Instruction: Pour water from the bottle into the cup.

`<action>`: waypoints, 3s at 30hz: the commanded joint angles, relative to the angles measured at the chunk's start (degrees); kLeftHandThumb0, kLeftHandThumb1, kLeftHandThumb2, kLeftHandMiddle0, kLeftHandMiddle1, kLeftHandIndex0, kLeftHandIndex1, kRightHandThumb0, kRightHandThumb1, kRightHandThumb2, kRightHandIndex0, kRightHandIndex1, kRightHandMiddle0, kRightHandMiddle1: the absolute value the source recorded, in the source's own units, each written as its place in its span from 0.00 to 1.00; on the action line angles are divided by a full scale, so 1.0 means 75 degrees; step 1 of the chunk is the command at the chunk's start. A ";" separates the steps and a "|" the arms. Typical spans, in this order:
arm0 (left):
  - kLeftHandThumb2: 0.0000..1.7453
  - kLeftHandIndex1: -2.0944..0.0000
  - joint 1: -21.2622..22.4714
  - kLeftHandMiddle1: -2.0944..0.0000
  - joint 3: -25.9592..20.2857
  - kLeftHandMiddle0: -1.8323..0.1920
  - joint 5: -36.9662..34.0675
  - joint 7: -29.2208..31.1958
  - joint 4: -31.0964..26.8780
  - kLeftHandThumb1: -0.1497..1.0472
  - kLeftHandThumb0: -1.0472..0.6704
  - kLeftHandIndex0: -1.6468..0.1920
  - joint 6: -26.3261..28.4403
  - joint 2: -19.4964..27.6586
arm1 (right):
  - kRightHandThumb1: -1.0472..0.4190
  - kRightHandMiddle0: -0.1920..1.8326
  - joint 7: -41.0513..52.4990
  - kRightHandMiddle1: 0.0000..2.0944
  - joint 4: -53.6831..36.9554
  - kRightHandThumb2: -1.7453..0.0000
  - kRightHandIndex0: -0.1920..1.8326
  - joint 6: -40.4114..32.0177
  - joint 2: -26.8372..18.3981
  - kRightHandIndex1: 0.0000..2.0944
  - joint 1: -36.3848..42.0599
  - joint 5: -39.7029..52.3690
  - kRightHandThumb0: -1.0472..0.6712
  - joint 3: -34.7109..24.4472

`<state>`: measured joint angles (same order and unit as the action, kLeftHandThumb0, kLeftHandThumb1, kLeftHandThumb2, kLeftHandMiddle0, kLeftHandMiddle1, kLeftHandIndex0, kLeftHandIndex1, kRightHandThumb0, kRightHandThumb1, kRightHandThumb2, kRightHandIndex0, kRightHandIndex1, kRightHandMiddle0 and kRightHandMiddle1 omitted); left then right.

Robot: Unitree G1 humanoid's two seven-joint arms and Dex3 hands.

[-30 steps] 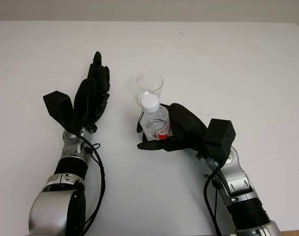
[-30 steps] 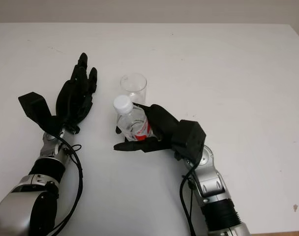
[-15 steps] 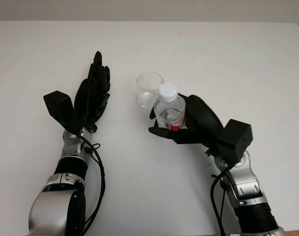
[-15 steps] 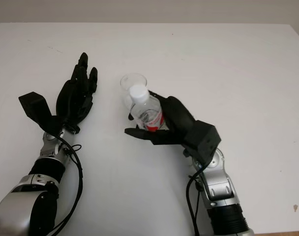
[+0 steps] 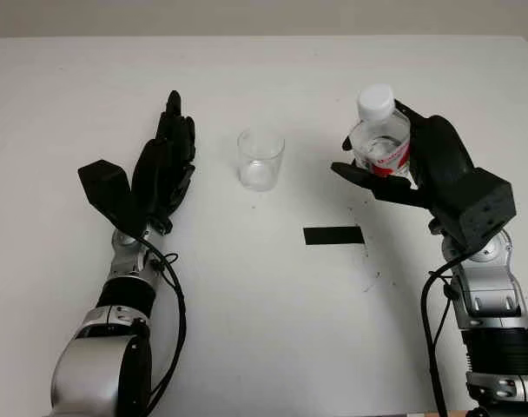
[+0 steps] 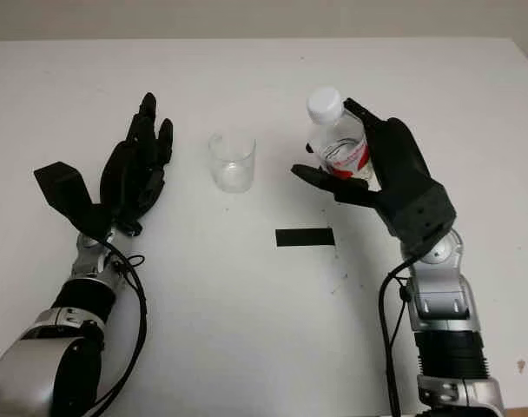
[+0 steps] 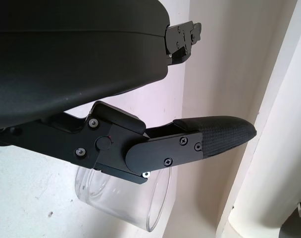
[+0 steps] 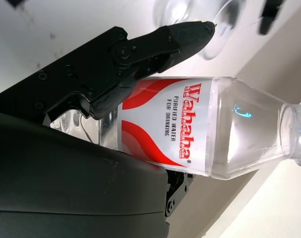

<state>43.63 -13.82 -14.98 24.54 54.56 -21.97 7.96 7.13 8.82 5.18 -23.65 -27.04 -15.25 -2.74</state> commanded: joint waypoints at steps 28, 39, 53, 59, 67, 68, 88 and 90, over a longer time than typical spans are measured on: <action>0.37 1.00 -0.0187 1.00 0.0147 1.00 0.0164 -0.0318 -0.0203 1.00 0.11 1.00 -0.0118 -0.0144 | 0.00 0.54 -0.2513 1.00 0.5635 0.83 0.73 0.0440 -0.0381 1.00 -0.4514 -0.3424 0.37 0.2914; 0.35 1.00 -0.0175 1.00 0.0112 1.00 0.0128 -0.0362 -0.0148 1.00 0.10 1.00 -0.0120 -0.0191 | 0.00 0.48 -0.4225 1.00 0.5779 0.86 0.73 0.0950 -0.0853 1.00 -0.4934 -0.4978 0.35 0.4031; 0.36 1.00 -0.0126 1.00 0.0096 1.00 0.0121 -0.0308 -0.0126 1.00 0.11 1.00 -0.0117 -0.0160 | 0.00 0.44 -0.5898 1.00 0.6098 0.82 0.72 0.1481 -0.1113 1.00 -0.5303 -0.6034 0.34 0.4813; 0.37 1.00 -0.0117 1.00 0.0144 1.00 0.0173 -0.0290 -0.0124 1.00 0.11 1.00 -0.0118 -0.0148 | 0.00 0.40 -0.6591 1.00 0.6304 0.83 0.75 0.1428 -0.1165 1.00 -0.5478 -0.6537 0.34 0.5217; 0.37 1.00 -0.0100 1.00 0.0120 1.00 0.0153 -0.0252 -0.0073 1.00 0.11 1.00 -0.0148 -0.0159 | 0.00 0.27 -0.7145 0.89 0.6520 0.87 0.73 0.1234 -0.1200 1.00 -0.5648 -0.7033 0.34 0.5609; 0.37 1.00 -0.0107 1.00 0.0123 1.00 0.0155 -0.0269 -0.0093 1.00 0.11 1.00 -0.0129 -0.0165 | 0.00 0.26 -0.7181 0.87 0.6522 0.88 0.72 0.1218 -0.1201 1.00 -0.5657 -0.7056 0.35 0.5632; 0.36 1.00 -0.0169 1.00 0.0101 1.00 0.0137 -0.0280 -0.0120 1.00 0.10 1.00 -0.0097 -0.0141 | 0.00 0.51 -0.6339 1.00 0.6047 0.83 0.71 0.1236 -0.0729 1.00 -0.4996 -0.4868 0.34 0.4337; 0.36 1.00 -0.0172 1.00 0.0100 1.00 0.0132 -0.0255 -0.0123 1.00 0.10 1.00 -0.0080 -0.0124 | 0.00 0.60 -0.6031 1.00 0.5693 0.82 0.75 0.1254 -0.0620 1.00 -0.4715 -0.4223 0.35 0.3877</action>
<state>43.55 -12.88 -13.90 22.45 53.43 -22.82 6.94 -38.72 53.72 14.31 -28.74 -63.71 -49.00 28.40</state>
